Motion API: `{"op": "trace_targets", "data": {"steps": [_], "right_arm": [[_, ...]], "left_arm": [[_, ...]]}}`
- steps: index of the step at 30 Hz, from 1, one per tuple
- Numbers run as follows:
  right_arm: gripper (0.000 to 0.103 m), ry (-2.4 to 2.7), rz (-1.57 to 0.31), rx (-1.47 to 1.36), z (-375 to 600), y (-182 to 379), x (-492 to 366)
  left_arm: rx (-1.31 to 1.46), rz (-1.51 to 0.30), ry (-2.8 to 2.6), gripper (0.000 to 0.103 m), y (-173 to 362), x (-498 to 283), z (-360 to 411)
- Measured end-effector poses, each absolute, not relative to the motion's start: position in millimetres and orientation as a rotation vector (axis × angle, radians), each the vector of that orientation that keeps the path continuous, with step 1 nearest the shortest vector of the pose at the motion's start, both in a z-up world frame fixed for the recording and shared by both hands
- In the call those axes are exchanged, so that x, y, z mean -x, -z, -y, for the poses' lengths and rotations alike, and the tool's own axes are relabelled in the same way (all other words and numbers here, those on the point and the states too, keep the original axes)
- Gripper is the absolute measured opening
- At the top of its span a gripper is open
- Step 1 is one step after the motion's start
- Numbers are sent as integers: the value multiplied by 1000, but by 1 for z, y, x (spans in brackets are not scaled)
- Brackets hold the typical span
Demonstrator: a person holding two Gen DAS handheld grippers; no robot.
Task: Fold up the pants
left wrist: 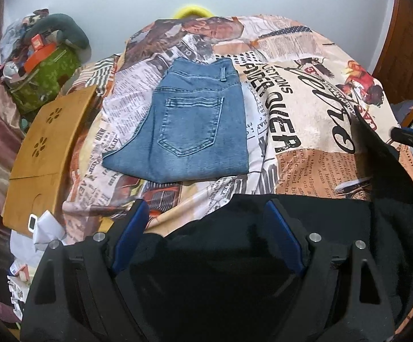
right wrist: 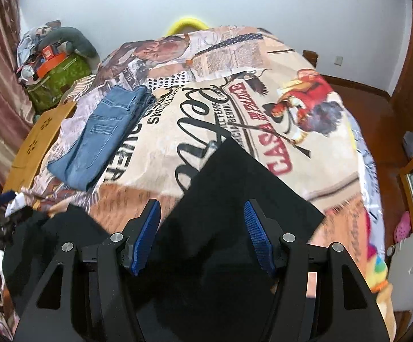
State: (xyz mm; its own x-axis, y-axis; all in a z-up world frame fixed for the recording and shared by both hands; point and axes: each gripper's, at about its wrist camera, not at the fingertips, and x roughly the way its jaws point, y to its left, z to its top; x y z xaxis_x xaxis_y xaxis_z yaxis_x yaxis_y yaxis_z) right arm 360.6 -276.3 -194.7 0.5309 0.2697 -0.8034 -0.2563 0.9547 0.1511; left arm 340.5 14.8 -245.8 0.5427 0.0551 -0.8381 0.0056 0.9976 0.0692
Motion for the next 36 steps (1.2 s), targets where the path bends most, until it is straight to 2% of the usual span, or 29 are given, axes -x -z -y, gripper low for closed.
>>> {"op": "trace_targets", "data": {"steps": [9, 10, 12, 14, 15, 21, 36], "right_arm": [[56, -263, -1052, 40, 262, 247, -398], [53, -268, -1050, 34, 262, 248, -398], [30, -289, -1064, 33, 262, 250, -398], [15, -294, -1075, 44, 261, 250, -395], [11, -292, -1070, 56, 262, 248, -393], [7, -271, -1013, 37, 281, 226, -372], [6, -218, -787, -125, 386, 127, -262]], "left_arm": [[-122, -1012, -12, 84, 259, -346, 0], [-127, -1013, -10, 84, 260, -346, 1], [-132, -1021, -8, 84, 261, -346, 3], [-130, -1027, -5, 84, 262, -344, 4], [-127, -1028, -3, 84, 261, -342, 5], [-141, -1014, 13, 84, 250, -327, 13], [-143, -1025, 126, 88, 225, -289, 67]]}}
